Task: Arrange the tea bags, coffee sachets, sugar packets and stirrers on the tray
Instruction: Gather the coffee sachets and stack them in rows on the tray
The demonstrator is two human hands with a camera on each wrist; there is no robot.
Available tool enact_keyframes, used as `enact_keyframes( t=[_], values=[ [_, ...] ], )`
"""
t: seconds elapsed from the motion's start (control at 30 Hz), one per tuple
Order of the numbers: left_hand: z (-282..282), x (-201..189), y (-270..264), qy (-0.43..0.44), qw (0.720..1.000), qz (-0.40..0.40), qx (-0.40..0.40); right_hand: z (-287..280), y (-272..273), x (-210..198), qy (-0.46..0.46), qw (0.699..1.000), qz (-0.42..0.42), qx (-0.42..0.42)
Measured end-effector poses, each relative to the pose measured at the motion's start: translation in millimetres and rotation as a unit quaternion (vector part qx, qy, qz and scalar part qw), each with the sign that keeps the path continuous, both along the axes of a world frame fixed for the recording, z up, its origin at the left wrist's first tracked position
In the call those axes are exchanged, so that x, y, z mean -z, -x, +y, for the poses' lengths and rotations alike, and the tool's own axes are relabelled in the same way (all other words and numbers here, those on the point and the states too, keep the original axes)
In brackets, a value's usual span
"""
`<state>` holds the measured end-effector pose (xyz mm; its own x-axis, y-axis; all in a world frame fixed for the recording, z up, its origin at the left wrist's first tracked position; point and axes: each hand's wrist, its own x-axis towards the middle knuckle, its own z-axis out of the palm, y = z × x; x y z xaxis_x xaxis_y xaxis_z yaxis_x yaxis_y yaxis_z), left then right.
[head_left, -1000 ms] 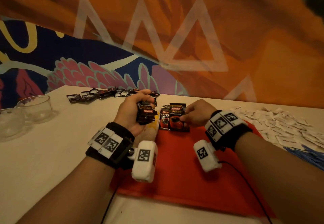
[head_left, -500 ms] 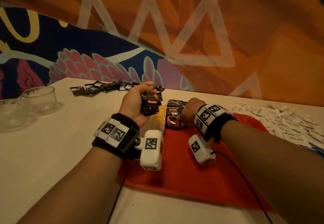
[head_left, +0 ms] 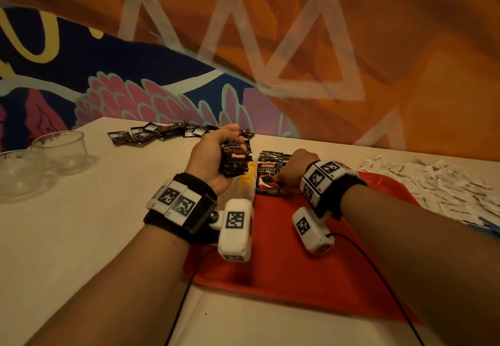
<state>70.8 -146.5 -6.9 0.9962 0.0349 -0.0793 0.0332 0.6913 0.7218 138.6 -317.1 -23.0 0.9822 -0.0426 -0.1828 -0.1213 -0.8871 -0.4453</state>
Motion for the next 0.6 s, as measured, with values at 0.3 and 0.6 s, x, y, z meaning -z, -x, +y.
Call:
enact_keyframes(
  t=[0.3, 0.6],
  values=[
    [-3.2, 1.0, 0.3, -0.021, 1.000, 0.001, -0.008, -2.9, 6.9, -5.9, -0.012, 1.000, -0.003, -0.013],
    [-10.3, 2.1, 7.3, -0.091, 0.996, -0.008, 0.023, -10.6, 46.8, -30.0, -0.345, 0.926, -0.118, -0.103]
  ],
)
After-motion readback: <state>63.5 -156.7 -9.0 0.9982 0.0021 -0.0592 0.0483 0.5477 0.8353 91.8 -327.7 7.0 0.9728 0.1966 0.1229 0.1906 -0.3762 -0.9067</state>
